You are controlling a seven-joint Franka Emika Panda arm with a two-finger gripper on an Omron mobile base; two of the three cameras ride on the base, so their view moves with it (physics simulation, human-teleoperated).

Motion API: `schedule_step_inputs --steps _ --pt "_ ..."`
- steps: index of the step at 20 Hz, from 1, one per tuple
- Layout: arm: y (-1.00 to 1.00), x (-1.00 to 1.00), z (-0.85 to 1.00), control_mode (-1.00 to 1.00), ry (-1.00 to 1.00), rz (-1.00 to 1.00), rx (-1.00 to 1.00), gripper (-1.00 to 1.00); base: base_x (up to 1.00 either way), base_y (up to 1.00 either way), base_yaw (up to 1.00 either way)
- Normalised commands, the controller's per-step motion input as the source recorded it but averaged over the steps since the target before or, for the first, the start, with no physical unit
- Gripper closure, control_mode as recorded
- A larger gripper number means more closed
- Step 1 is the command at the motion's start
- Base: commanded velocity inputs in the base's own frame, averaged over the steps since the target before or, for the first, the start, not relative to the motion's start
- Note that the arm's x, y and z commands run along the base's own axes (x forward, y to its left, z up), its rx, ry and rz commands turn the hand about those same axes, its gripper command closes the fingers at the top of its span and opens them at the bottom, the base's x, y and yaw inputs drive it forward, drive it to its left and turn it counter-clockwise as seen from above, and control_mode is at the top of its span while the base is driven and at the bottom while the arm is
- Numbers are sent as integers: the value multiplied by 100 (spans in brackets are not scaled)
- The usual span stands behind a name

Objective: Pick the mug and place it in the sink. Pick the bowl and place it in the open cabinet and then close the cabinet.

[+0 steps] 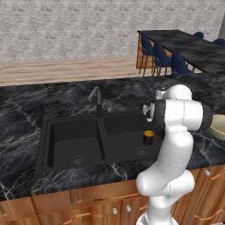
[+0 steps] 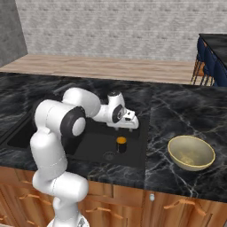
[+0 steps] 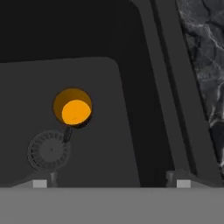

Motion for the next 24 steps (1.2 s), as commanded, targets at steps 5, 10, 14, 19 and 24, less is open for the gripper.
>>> schedule_step_inputs --steps 5,10,14,19,24 --pt "-39 -32 86 -100 -2 9 -29 -100 0 0 0" --pt "-49 -28 76 -100 0 5 -23 -100 0 0 0" --pt "-55 -18 39 -100 2 0 -4 -100 0 0 0" --pt "-60 -31 29 -100 3 -11 15 -100 0 0 0" --pt "-73 -39 11 -100 5 -16 37 -100 0 0 0"
